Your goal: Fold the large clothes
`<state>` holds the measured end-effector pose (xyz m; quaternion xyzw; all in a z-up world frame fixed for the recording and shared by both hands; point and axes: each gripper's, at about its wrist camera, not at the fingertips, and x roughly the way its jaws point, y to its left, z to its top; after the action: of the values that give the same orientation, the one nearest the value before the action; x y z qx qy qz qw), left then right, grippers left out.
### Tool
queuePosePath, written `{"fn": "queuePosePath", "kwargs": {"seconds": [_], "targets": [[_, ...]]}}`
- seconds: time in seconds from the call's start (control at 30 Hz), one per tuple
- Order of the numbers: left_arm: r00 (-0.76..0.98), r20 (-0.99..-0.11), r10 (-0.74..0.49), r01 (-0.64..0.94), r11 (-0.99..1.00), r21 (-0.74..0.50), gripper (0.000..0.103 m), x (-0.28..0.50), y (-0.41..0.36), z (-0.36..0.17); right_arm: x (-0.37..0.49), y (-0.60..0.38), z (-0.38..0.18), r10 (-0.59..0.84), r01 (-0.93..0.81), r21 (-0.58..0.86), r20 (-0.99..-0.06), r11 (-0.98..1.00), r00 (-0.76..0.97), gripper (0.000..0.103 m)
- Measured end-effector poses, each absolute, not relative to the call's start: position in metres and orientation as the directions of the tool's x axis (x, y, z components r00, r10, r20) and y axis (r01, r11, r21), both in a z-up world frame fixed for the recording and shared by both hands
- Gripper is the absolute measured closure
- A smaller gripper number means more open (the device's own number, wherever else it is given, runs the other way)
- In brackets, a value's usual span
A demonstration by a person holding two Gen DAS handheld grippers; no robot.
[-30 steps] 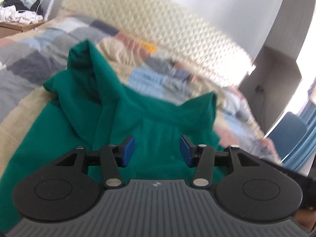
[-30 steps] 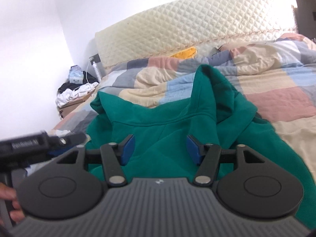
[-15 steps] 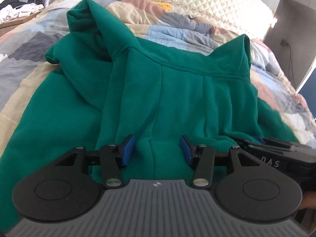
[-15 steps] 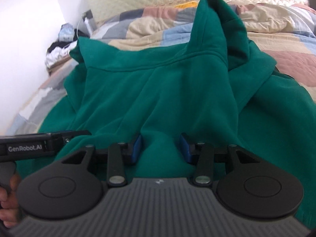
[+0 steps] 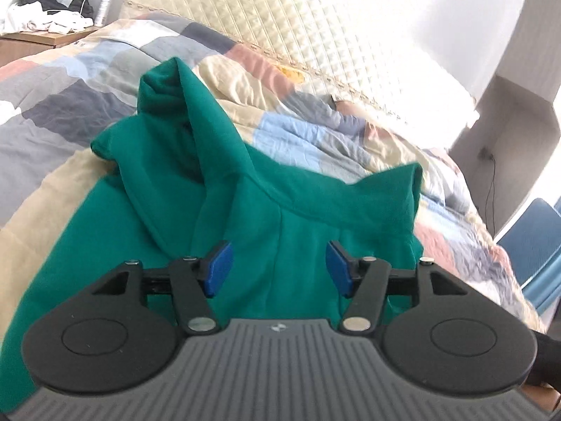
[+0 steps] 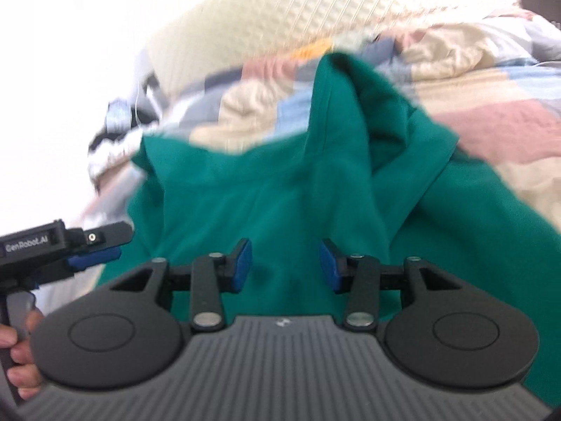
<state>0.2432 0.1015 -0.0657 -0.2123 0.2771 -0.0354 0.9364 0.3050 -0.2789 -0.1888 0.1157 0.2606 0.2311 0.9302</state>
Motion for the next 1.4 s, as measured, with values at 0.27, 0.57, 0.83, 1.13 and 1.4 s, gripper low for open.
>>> {"fn": "queuePosePath", "kwargs": {"seconds": [0.27,0.57,0.83,1.13,1.4], "targets": [[0.838,-0.528,-0.139,-0.111,0.904,-0.413,0.039,0.306,0.129,-0.076,0.340,-0.289,-0.165,0.449,-0.330,0.340,-0.378,0.881,0.810,0.047],[0.813,-0.536,-0.227,-0.082,0.867,-0.491,0.040,0.364,0.151,-0.110,0.400,-0.282,-0.191,0.412,-0.282,0.341,-0.412,0.897,0.813,0.037],[0.797,-0.539,-0.274,-0.009,0.886,-0.463,0.061,0.383,0.145,-0.125,0.425,-0.260,-0.210,0.429,-0.296,0.338,-0.445,0.893,0.786,0.070],[0.835,-0.445,-0.323,0.057,0.856,-0.514,0.092,0.378,0.151,-0.097,0.420,-0.255,-0.198,0.468,-0.336,0.372,-0.362,0.865,0.806,0.087],[0.866,-0.418,-0.274,0.026,0.860,-0.510,0.092,0.431,0.163,-0.052,0.471,-0.241,-0.145,0.523,-0.437,0.320,-0.270,0.841,0.808,0.087]]}}
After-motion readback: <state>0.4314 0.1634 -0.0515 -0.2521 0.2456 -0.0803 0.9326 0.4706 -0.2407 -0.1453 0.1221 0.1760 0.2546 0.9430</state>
